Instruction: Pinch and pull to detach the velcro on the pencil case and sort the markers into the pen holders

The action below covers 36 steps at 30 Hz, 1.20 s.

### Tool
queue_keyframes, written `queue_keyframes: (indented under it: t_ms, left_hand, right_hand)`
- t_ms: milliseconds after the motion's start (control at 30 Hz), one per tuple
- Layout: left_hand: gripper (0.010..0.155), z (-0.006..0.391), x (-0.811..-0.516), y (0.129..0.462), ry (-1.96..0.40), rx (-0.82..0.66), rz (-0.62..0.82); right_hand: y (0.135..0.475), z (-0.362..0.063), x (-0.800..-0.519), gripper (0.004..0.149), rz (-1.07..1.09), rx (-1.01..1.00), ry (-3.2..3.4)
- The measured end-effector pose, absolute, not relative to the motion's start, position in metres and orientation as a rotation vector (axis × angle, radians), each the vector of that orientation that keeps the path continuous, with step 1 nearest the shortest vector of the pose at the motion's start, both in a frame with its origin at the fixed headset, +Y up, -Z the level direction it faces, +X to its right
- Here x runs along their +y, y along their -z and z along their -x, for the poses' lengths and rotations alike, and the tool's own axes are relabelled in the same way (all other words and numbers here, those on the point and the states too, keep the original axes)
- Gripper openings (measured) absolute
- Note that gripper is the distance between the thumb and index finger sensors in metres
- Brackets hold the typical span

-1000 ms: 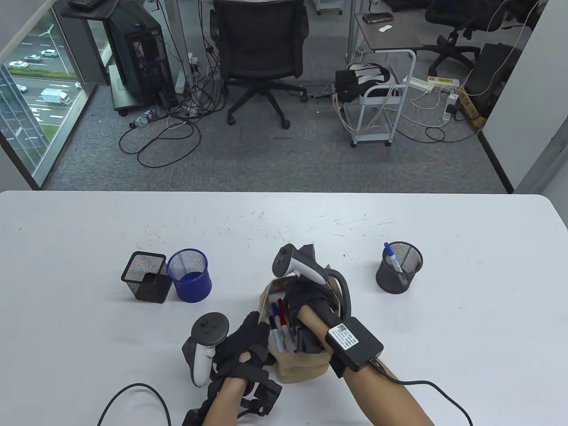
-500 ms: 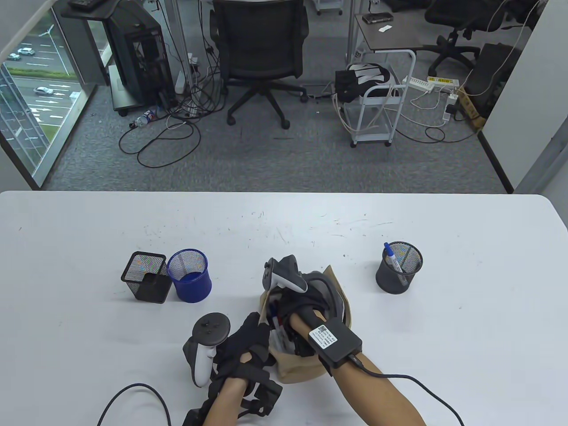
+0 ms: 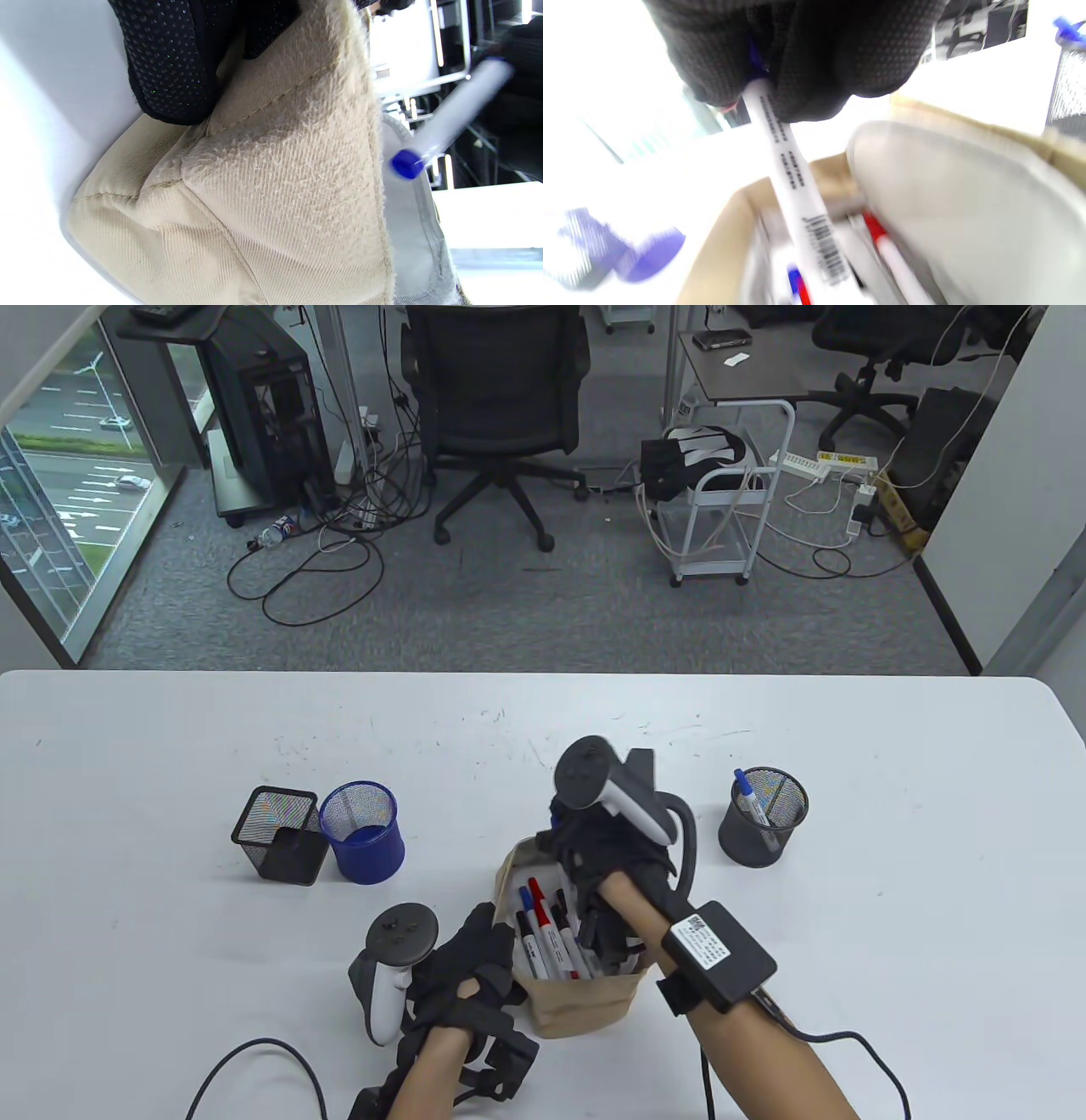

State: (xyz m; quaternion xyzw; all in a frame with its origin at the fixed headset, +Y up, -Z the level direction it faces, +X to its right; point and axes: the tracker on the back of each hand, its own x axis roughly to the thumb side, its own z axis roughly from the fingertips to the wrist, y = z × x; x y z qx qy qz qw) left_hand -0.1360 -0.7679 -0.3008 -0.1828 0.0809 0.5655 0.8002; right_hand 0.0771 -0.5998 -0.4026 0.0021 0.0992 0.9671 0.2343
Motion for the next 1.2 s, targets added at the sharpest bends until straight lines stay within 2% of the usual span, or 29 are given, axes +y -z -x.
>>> queue_keyframes:
  t_ms: [67, 200, 367, 533, 667, 767, 967, 1100, 1200]
  left_hand:
    - [0.069, 0.136, -0.768, 0.301, -1.213, 0.173, 0.392]
    - [0.069, 0.136, -0.768, 0.301, -1.212, 0.17, 0.394]
    - [0.069, 0.136, -0.768, 0.301, -1.212, 0.17, 0.395]
    - [0.07, 0.135, -0.768, 0.301, -1.205, 0.165, 0.395]
    - [0.07, 0.135, -0.768, 0.301, -1.201, 0.164, 0.394]
    - [0.07, 0.135, -0.768, 0.301, -1.203, 0.164, 0.397]
    - [0.07, 0.135, -0.768, 0.301, -1.2, 0.163, 0.397]
    - [0.07, 0.135, -0.768, 0.302, -1.201, 0.162, 0.396]
    - [0.07, 0.135, -0.768, 0.302, -1.204, 0.162, 0.395]
  right_hand:
    - [0.401, -0.111, -0.584, 0.052, 0.025, 0.1, -2.577]
    - [0.398, -0.165, -0.57, 0.051, 0.146, -0.155, -2.511]
    - [0.403, -0.215, -0.571, 0.051, 0.36, -0.377, -2.548]
    - [0.416, -0.245, -0.597, 0.05, 0.535, -0.316, -2.689]
    - [0.421, -0.253, -0.614, 0.054, 0.583, -0.285, -2.691]
    - [0.422, -0.251, -0.614, 0.067, 0.55, -0.238, -2.707]
    - [0.408, -0.203, -0.589, 0.062, 0.261, -0.196, -2.7]
    - [0.395, -0.144, -0.581, 0.059, 0.062, 0.06, -2.721]
    - [0.389, -0.098, -0.591, 0.057, -0.097, 0.403, -2.721]
